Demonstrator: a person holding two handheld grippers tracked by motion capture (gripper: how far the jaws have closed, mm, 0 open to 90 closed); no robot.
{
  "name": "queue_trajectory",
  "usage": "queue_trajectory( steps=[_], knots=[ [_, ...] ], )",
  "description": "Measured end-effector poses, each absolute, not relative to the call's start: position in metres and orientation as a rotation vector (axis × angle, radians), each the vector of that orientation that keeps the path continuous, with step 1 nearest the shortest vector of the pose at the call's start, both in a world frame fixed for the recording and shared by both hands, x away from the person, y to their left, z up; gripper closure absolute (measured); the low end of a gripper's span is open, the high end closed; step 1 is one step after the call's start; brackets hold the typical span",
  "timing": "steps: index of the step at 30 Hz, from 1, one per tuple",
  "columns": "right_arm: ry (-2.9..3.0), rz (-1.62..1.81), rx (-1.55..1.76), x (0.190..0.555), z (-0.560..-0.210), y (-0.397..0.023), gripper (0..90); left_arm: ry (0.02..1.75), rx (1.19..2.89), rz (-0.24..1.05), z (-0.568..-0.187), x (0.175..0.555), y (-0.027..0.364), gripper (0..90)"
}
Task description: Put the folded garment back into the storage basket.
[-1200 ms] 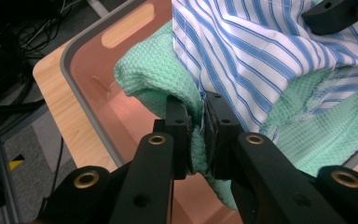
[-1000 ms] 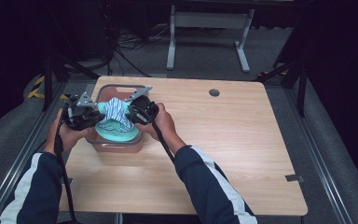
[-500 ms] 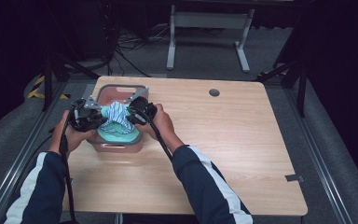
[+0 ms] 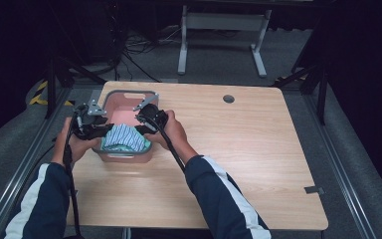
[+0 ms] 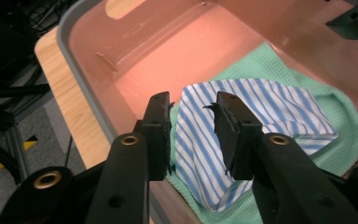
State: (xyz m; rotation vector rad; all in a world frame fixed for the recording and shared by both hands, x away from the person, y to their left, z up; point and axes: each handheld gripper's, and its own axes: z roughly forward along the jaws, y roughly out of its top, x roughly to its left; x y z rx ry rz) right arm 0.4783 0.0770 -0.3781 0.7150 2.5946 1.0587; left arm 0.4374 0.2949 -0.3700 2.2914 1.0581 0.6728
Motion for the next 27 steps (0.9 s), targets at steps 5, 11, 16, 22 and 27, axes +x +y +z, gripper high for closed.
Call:
queue_trajectory(
  steps=[5,11,16,22,27],
  knots=[
    [2.579,1.055,0.727,0.478,-0.377,0.071,57.2,1.043,2.29,0.689,-0.367,0.431,0.292,59.3],
    [2.554,1.047,0.707,0.472,-0.369,0.058,51.0,0.995,2.259,0.701,-0.36,0.418,0.282,53.6],
    [2.536,1.037,0.687,0.468,-0.362,0.048,46.8,0.948,2.248,0.698,-0.356,0.408,0.274,49.9],
    [2.511,0.994,0.665,0.459,-0.353,0.031,39.1,0.895,2.234,0.695,-0.354,0.393,0.258,40.9],
    [2.497,0.989,0.646,0.453,-0.346,0.015,36.7,0.875,2.207,0.699,-0.348,0.384,0.248,31.7]
  ],
)
